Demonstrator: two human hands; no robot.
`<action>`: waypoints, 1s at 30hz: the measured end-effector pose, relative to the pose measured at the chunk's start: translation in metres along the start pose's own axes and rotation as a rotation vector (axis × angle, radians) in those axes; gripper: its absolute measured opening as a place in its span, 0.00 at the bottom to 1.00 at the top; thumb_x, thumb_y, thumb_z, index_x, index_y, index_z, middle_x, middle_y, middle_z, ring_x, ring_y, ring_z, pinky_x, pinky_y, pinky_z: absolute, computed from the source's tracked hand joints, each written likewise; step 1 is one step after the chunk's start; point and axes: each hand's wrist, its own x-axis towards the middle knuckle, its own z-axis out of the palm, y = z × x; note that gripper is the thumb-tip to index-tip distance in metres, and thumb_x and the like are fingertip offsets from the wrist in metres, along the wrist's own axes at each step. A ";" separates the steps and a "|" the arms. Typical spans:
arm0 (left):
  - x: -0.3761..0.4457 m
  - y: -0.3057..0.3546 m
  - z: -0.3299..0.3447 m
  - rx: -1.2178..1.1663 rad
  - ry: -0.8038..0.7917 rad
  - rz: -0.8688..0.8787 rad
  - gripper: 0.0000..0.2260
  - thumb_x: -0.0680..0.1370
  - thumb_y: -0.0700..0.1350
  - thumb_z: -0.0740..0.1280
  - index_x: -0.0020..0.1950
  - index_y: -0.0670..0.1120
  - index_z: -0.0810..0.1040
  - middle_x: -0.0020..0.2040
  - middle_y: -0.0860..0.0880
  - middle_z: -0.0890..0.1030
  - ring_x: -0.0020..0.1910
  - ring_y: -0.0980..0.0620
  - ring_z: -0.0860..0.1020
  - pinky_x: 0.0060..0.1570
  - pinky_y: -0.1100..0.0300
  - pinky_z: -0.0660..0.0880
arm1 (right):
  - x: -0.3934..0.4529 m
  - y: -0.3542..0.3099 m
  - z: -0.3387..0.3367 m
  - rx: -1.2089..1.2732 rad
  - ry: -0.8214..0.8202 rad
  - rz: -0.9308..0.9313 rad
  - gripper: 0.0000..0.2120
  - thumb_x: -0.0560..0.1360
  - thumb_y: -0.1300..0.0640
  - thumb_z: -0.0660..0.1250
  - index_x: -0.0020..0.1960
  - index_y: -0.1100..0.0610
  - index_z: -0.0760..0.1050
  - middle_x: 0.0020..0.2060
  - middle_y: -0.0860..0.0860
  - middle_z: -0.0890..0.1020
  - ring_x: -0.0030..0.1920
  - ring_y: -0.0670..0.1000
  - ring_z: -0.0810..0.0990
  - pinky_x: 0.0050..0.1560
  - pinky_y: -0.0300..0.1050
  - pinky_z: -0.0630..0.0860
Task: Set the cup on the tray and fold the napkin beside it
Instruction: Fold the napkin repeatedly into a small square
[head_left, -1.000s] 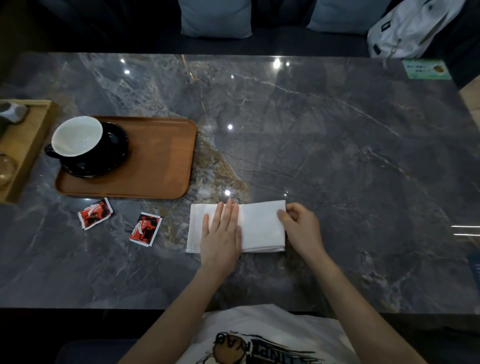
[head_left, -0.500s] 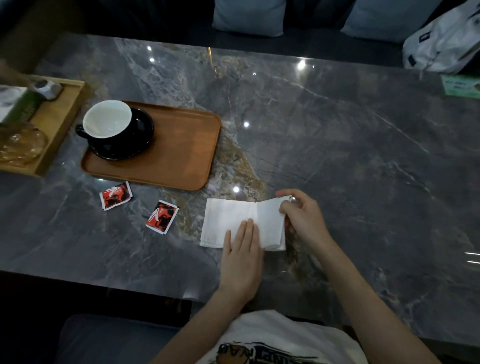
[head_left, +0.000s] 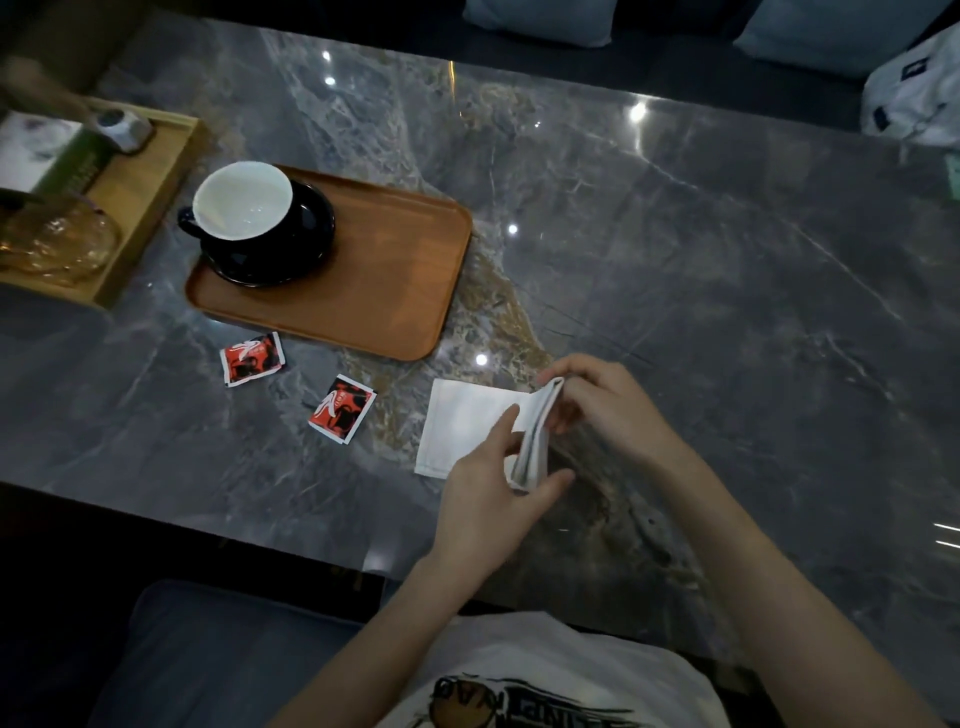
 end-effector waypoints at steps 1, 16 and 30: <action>0.000 0.003 -0.003 0.007 0.050 -0.008 0.29 0.69 0.52 0.72 0.68 0.50 0.69 0.55 0.51 0.81 0.52 0.54 0.79 0.50 0.60 0.74 | 0.003 -0.003 0.002 -0.051 -0.034 -0.024 0.11 0.73 0.68 0.58 0.44 0.62 0.78 0.30 0.59 0.79 0.30 0.52 0.78 0.35 0.44 0.76; -0.001 -0.033 -0.025 0.026 0.216 -0.105 0.11 0.74 0.45 0.65 0.53 0.42 0.79 0.27 0.49 0.75 0.29 0.54 0.72 0.31 0.63 0.66 | 0.059 -0.009 0.049 -0.553 -0.338 -0.218 0.07 0.78 0.55 0.61 0.45 0.57 0.74 0.38 0.47 0.75 0.41 0.47 0.73 0.41 0.38 0.67; 0.025 -0.069 -0.044 0.197 0.073 -0.435 0.18 0.79 0.52 0.56 0.44 0.42 0.79 0.42 0.39 0.83 0.44 0.39 0.80 0.46 0.49 0.76 | 0.065 0.040 0.103 -0.840 0.115 -0.437 0.15 0.77 0.50 0.54 0.48 0.57 0.76 0.44 0.56 0.80 0.45 0.58 0.77 0.45 0.49 0.71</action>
